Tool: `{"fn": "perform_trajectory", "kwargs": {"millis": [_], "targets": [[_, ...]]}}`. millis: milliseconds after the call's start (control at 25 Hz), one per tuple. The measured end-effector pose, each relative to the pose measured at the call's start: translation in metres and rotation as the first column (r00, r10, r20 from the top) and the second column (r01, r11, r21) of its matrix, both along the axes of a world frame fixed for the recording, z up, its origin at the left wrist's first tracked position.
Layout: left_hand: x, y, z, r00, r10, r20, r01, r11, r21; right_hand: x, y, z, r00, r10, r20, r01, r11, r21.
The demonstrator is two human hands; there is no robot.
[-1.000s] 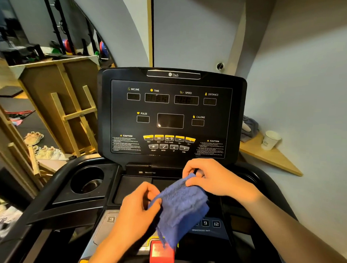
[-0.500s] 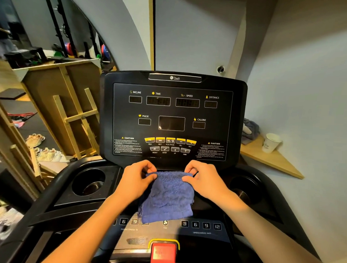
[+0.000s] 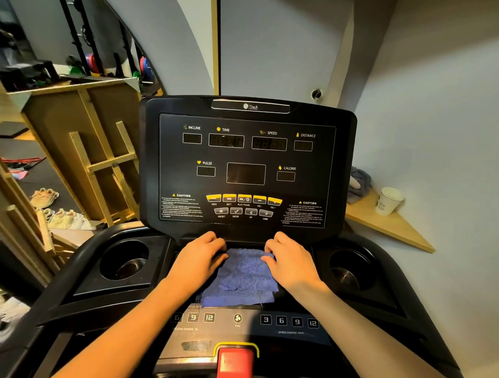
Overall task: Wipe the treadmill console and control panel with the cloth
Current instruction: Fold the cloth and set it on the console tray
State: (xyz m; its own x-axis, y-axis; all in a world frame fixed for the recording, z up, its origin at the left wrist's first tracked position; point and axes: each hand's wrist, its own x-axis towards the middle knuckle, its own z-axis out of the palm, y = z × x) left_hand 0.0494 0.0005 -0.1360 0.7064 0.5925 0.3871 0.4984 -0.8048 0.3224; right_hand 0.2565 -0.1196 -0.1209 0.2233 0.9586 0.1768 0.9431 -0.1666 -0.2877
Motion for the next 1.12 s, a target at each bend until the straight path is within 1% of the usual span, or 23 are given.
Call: {"fn": "perform_trajectory", "kwargs": {"millis": [80,200,280,360,400,480,520,560,600,640,720,800,1000,1120], "targets": [[0.0,0.001,-0.004,1.0,-0.006,-0.02,0.007,0.998,0.069,0.0,0.002,-0.004,0.999,0.009,0.04,-0.01,0.999,0.036],[0.001,0.001,-0.007,0.999,0.004,-0.045,0.002,0.99,0.144,-0.002,0.002,-0.008,0.984,0.02,0.175,-0.037,0.995,0.095],[0.001,-0.002,-0.009,0.998,0.019,-0.065,-0.009,0.988,0.155,-0.003,0.001,-0.011,0.962,0.027,0.272,-0.053,0.995,0.089],[0.001,-0.004,-0.01,0.997,0.031,-0.067,-0.021,0.991,0.136,-0.005,-0.001,-0.014,0.951,0.029,0.309,-0.066,0.992,0.11],[0.001,-0.005,-0.009,0.998,0.044,-0.043,-0.039,0.994,0.1,-0.007,-0.002,-0.014,0.956,0.025,0.292,-0.063,0.991,0.121],[-0.003,-0.005,-0.006,0.999,0.037,0.029,-0.037,0.999,-0.005,-0.008,-0.007,-0.013,0.98,0.054,0.192,-0.08,0.988,0.133],[-0.006,-0.003,-0.004,0.997,0.001,0.073,0.004,0.998,-0.062,-0.008,-0.01,-0.012,0.988,0.086,0.126,-0.103,0.985,0.139],[-0.009,-0.004,-0.001,0.995,-0.049,0.092,0.062,0.989,-0.137,-0.007,-0.013,-0.009,0.991,0.123,0.044,-0.127,0.986,0.108],[-0.012,-0.004,0.0,0.989,-0.111,0.095,0.127,0.975,-0.182,-0.006,-0.016,-0.009,0.986,0.165,-0.018,-0.164,0.984,0.077],[-0.016,-0.005,0.003,0.984,-0.17,0.056,0.178,0.958,-0.225,-0.005,-0.018,-0.008,0.978,0.2,-0.064,-0.198,0.98,0.032],[-0.02,-0.008,-0.001,0.966,-0.255,-0.031,0.24,0.94,-0.244,-0.002,-0.021,-0.015,0.96,0.255,-0.113,-0.259,0.966,-0.016],[-0.023,-0.01,-0.006,0.96,-0.267,-0.088,0.24,0.941,-0.238,0.0,-0.023,-0.023,0.952,0.272,-0.143,-0.278,0.96,-0.026],[-0.025,-0.01,-0.011,0.956,-0.266,-0.126,0.238,0.95,-0.202,0.0,-0.024,-0.025,0.946,0.26,-0.192,-0.266,0.964,-0.003],[-0.024,-0.012,-0.005,0.959,-0.251,-0.133,0.217,0.949,-0.227,-0.003,-0.027,-0.015,0.952,0.232,-0.2,-0.255,0.962,-0.099]]}}
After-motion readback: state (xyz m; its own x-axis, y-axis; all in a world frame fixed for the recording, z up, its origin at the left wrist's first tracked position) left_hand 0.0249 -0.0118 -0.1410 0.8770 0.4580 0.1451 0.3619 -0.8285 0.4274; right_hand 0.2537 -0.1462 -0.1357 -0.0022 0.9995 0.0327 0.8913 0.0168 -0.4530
